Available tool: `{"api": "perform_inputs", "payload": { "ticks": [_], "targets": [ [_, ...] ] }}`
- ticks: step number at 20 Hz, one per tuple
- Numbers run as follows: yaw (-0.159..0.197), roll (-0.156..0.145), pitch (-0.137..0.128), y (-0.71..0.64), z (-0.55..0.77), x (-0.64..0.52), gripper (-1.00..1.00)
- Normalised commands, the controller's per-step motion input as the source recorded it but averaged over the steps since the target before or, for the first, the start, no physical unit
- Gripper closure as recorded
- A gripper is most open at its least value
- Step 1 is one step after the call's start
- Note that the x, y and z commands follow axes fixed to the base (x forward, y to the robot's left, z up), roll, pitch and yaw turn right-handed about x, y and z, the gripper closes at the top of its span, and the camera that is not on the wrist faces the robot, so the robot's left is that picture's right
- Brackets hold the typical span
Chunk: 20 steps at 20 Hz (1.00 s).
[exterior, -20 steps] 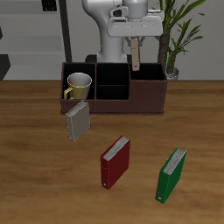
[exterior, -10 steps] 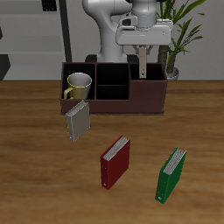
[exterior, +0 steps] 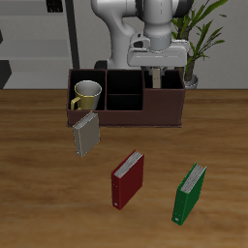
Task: Place the white-yellow mug into the back desk caddy's left compartment and place the right yellow book into the back desk caddy's right compartment
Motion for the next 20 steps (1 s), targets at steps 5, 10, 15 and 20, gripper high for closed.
{"api": "perform_inputs", "payload": {
  "ticks": [5,10,15,20],
  "targets": [
    [-0.087,0.137,0.146,0.02,-0.28,0.04,-1.00],
    [0.037,0.027,-0.023,-0.09,0.01,0.00,-1.00],
    [0.006,0.033,-0.003,-0.10,0.01,-0.02,-1.00],
    [0.000,-0.025,-0.059,-0.21,0.24,0.07,-1.00]
  ]
}}
